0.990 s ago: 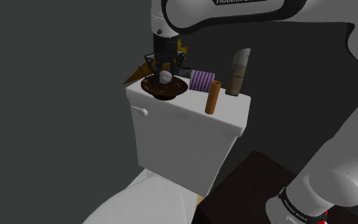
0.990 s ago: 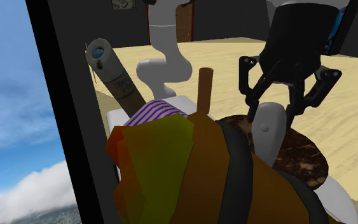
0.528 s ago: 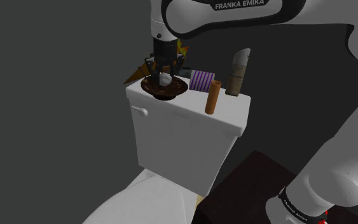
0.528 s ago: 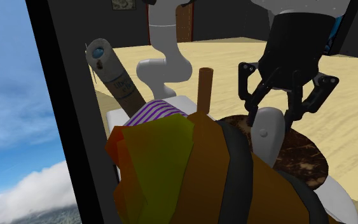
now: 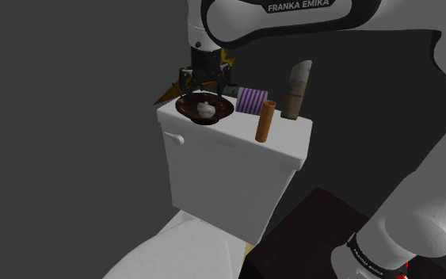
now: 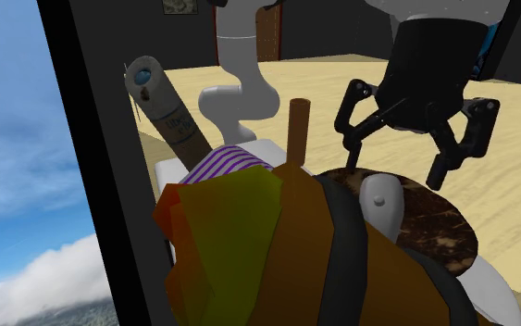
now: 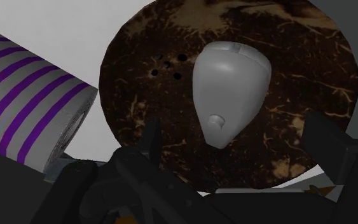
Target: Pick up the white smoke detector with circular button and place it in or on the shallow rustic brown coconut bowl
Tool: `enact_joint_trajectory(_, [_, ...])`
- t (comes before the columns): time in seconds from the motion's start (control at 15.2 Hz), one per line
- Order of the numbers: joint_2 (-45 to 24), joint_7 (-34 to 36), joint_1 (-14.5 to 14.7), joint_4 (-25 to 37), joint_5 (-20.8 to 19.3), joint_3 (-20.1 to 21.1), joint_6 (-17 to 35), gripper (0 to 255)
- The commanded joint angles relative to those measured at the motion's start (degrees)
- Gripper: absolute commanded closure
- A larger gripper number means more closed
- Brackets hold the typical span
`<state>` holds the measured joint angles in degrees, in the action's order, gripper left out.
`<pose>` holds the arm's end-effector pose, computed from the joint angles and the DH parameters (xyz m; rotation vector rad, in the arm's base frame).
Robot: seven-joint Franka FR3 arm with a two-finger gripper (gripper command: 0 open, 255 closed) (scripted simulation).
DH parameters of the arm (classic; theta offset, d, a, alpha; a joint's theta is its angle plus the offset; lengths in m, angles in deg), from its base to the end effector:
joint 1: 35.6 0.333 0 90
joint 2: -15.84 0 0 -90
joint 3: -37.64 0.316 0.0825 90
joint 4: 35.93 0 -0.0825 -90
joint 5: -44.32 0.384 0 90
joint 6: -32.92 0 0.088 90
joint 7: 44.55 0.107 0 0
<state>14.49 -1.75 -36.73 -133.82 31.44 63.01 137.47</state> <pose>0.5369 0.2191 0.5715 2.9756 -0.4166 0.2942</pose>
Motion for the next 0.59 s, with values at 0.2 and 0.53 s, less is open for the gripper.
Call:
enact_joint_trajectory(0.2, [-0.16,-0.22,0.73,7.31,0.09,0.67,-7.29,0])
enact_joint_trajectory(0.53, [-0.16,-0.22,0.73,7.31,0.09,0.68,-7.29,0])
